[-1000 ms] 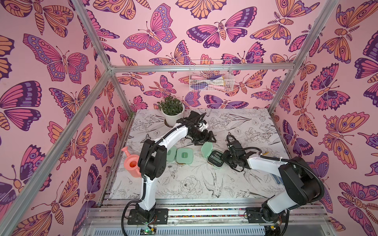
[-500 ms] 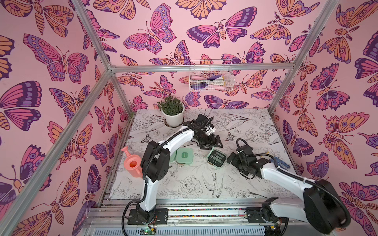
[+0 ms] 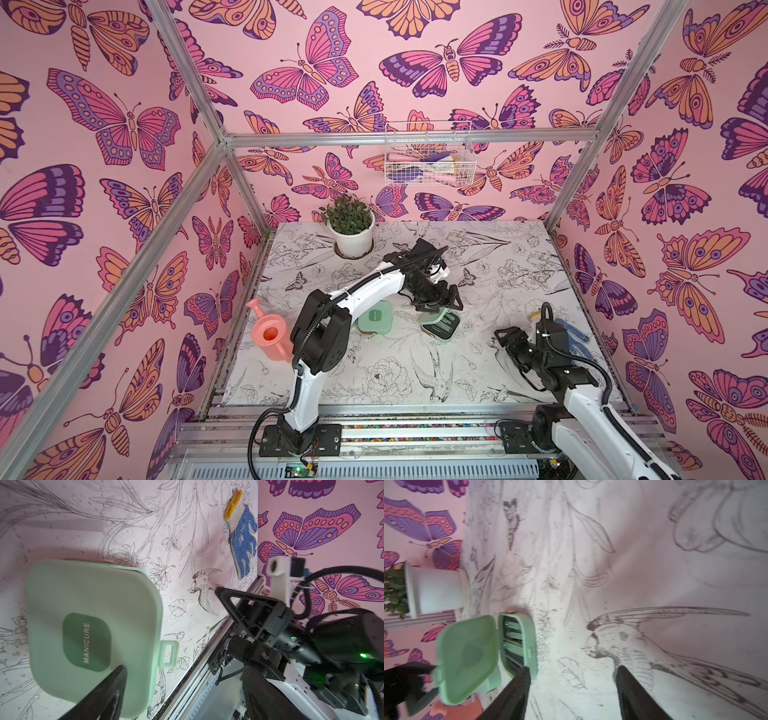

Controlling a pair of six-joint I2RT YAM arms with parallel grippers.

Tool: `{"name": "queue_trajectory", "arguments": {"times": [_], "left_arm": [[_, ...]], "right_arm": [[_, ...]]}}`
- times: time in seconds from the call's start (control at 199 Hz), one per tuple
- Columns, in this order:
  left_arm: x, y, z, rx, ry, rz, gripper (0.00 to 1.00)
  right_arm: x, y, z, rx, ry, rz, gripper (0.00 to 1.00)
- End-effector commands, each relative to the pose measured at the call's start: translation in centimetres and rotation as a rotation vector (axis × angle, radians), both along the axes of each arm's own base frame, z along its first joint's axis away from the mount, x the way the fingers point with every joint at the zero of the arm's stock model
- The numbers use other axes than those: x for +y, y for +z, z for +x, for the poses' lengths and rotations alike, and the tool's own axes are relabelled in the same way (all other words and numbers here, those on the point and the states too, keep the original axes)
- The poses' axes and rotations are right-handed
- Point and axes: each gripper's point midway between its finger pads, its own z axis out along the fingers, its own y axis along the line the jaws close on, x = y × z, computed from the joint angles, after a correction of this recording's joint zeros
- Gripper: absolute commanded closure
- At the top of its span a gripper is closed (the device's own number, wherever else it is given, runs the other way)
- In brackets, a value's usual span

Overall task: Organize nail clipper sets
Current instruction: Close the storage box at the center of the board.

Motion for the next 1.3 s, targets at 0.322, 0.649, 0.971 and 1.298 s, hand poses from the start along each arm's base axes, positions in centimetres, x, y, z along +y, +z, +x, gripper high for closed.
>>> {"name": "queue_trajectory", "arguments": {"times": [0.322, 0.649, 0.971, 1.298], "left_arm": [[0.6, -8.1, -0.9, 0.081, 0.063, 0.140, 0.13], [3.7, -10.3, -0.2, 0.008, 0.154, 0.291, 0.13], [5.2, -6.1, 2.9, -0.182, 0.202, 0.358, 0.12], [5.9, -10.2, 2.5, -0.124, 0.079, 0.477, 0.12]], "right_arm": [[5.6, 1.2, 2.1, 0.042, 0.275, 0.045, 0.48], [9.8, 0.1, 4.1, 0.111, 0.391, -0.015, 0.63], [10.4, -1.0, 4.6, 0.149, 0.393, -0.019, 0.63], [10.4, -0.8, 4.5, 0.145, 0.393, -0.018, 0.64]]}}
